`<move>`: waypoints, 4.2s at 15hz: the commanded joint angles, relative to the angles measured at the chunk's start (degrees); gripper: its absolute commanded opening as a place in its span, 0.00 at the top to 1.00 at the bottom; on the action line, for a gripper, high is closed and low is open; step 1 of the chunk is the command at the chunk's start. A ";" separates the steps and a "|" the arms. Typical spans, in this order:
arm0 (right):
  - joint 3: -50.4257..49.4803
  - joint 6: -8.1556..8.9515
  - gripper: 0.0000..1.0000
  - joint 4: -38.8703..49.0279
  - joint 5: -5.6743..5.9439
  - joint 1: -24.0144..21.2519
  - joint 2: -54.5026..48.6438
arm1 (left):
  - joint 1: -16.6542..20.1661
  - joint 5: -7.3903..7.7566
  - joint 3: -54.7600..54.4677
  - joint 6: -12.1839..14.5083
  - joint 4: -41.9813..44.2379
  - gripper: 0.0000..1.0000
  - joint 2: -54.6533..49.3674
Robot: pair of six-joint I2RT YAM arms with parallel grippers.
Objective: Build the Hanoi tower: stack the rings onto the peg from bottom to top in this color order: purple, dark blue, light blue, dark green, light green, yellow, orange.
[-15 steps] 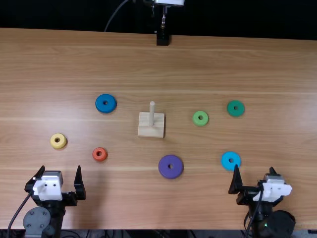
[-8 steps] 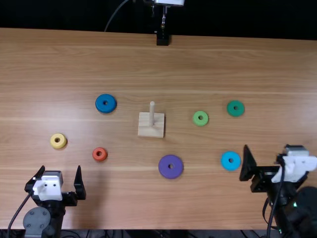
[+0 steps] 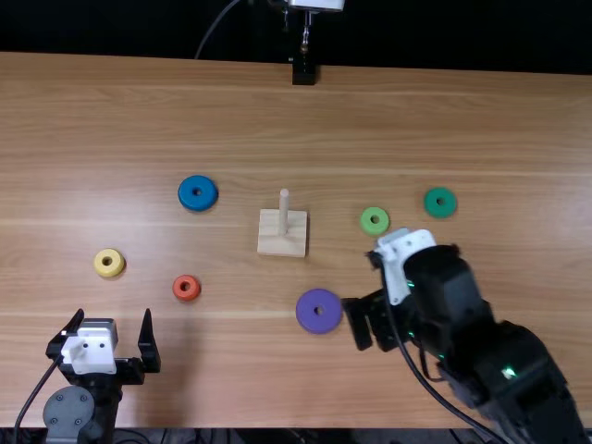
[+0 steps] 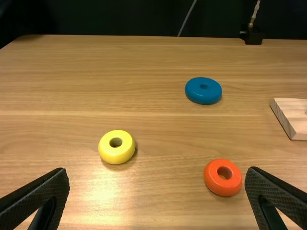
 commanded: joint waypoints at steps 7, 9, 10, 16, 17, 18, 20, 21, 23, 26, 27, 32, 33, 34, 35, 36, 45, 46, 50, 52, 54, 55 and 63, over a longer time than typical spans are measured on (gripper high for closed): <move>0.45 11.47 0.00 -0.28 -0.37 1.60 19.78 | -0.20 -0.05 -6.00 0.60 -4.47 0.00 -0.67; 0.27 11.47 0.00 -0.49 -0.26 1.95 23.74 | -0.20 -0.05 -6.00 0.60 -4.47 0.00 -0.67; 0.27 11.36 0.00 -0.80 -0.26 2.57 25.41 | -0.20 -0.05 -6.00 0.60 -4.47 0.00 -0.67; -1.84 12.63 0.00 4.47 -0.26 2.92 27.25 | -0.20 -0.05 -6.00 0.60 -4.47 0.00 -0.67; -2.98 12.63 0.00 5.10 -0.26 3.45 27.78 | -0.20 -0.05 -6.00 0.60 -4.47 0.00 -0.67; -3.51 12.63 0.00 5.21 -0.37 4.06 27.87 | -0.20 -0.15 -6.00 0.60 -4.47 0.00 -0.67; -4.65 12.63 0.00 5.31 -0.26 5.73 28.13 | -0.20 -0.05 -6.00 0.60 -4.47 0.00 -0.67; -4.65 12.73 0.00 5.53 -0.26 6.17 28.31 | -0.20 -0.05 -6.00 0.60 -4.47 0.00 -0.67; -4.48 12.84 0.00 5.74 -0.16 6.79 31.03 | -0.20 -0.15 -6.00 0.60 -4.47 0.00 -0.67; -4.21 12.84 0.00 9.32 0.05 6.88 32.44 | -0.20 -0.05 -6.00 0.60 -4.47 0.00 -0.67; -4.21 12.84 0.00 11.12 0.05 6.88 32.97 | -0.20 -0.05 -6.00 0.60 -4.47 0.00 -0.67; -4.21 16.85 0.00 12.80 0.16 8.46 35.43 | -0.20 -0.05 -6.00 0.60 -4.47 0.00 -0.67; -4.30 17.48 0.00 12.80 0.16 8.46 36.74 | -0.20 -0.05 -6.00 0.60 -4.47 0.00 -0.67; -4.48 17.48 0.00 12.80 0.16 8.37 37.80 | -0.20 -0.05 -6.00 0.60 -4.47 0.00 -0.67; -4.65 17.59 0.00 12.80 0.16 8.28 38.15 | -0.20 -0.05 -6.00 0.60 -4.47 0.00 -0.67; -4.74 17.59 0.00 12.80 0.16 8.19 38.24 | -0.20 -0.05 -6.00 0.60 -4.47 0.00 -0.67; -5.44 17.59 0.00 12.80 0.16 7.93 38.41 | -0.20 -0.05 -6.00 0.60 -4.47 0.00 -0.67; -5.44 17.59 0.00 12.80 0.16 7.93 38.41 | -0.20 -0.15 -6.00 0.60 -4.47 0.00 -0.67; -5.44 17.59 0.00 12.91 0.26 7.93 38.50 | -0.20 -0.05 -6.00 0.60 -4.47 0.00 -0.67; -5.35 17.59 0.00 12.91 0.58 7.93 39.29 | -0.20 -0.15 -6.00 0.60 -4.47 0.00 -0.67; -5.18 17.59 0.00 12.91 1.53 8.02 42.28 | -0.20 -0.05 -6.00 0.60 -4.47 0.00 -0.67; -5.09 17.69 0.00 12.91 1.74 8.02 42.37 | -0.20 -0.05 -6.00 0.60 -4.47 0.00 -0.67; -3.25 17.69 1.00 12.80 5.85 8.46 39.82 | -0.20 -0.05 -6.00 0.60 -4.47 0.00 -0.67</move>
